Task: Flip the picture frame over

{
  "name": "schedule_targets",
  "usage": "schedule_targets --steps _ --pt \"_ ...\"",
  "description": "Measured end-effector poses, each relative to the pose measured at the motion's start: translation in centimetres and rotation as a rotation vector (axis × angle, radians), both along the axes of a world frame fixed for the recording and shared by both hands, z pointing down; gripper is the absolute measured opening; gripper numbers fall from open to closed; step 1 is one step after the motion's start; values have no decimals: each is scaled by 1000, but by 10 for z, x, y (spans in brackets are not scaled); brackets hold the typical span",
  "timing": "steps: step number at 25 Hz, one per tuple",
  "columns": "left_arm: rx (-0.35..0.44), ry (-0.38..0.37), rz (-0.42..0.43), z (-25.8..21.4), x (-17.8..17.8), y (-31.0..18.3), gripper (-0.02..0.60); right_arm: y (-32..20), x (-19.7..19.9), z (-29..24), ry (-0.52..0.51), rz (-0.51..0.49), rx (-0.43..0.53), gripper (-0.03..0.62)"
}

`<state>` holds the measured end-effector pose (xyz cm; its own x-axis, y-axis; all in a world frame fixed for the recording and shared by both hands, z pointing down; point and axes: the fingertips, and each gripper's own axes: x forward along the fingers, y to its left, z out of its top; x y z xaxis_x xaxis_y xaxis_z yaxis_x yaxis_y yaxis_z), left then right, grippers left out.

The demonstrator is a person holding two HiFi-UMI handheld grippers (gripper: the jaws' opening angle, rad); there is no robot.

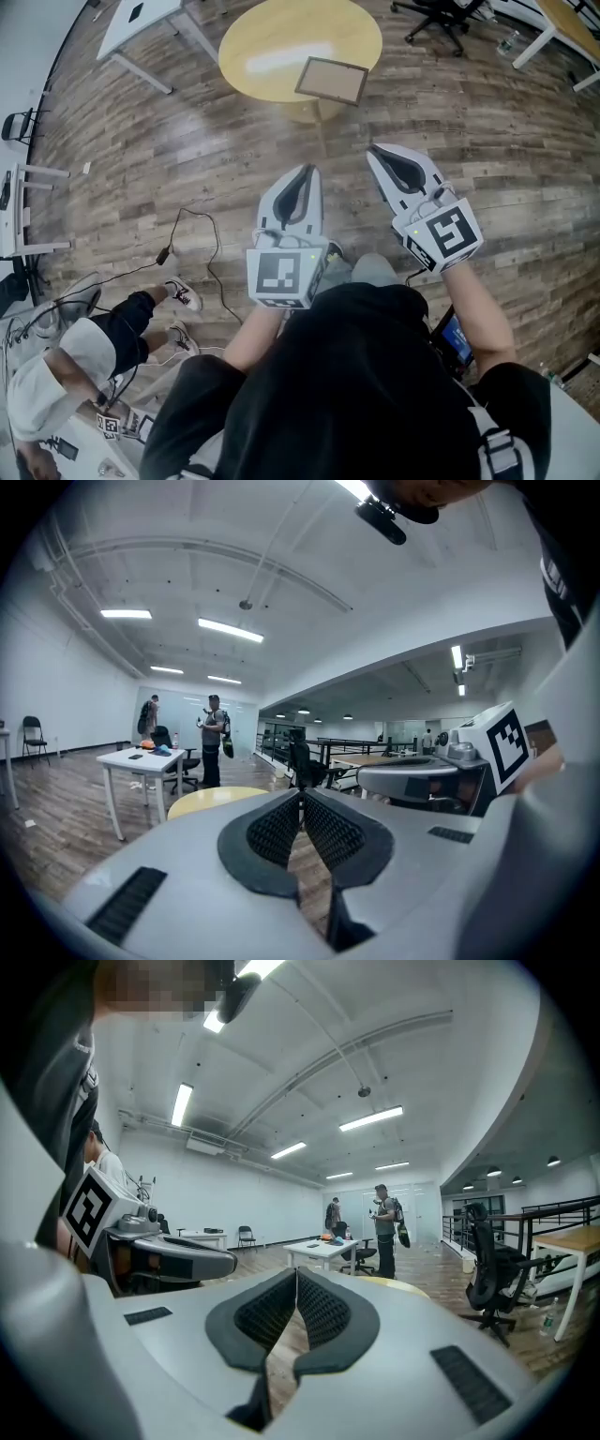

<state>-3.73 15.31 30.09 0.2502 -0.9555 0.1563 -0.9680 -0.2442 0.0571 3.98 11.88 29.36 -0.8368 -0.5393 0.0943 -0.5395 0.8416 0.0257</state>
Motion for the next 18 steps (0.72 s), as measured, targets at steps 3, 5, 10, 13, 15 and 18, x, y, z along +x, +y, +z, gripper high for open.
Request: schedule_targets --steps 3,5,10,13,15,18 --pt "-15 7 2 4 -5 -11 34 -10 -6 1 2 -2 -4 20" --pt "-19 3 7 4 -4 -22 34 -21 -6 1 -2 0 -5 20" --pt "-17 -13 6 5 -2 -57 35 -55 -5 4 -6 -8 5 20" --pt "-16 -26 3 5 3 -85 34 -81 0 7 -4 -16 10 19" --pt "-19 -27 -1 6 9 -105 34 -102 6 11 -7 -22 0 20" --pt "-26 -45 -5 6 20 -137 34 -134 16 16 -16 -30 -20 19"
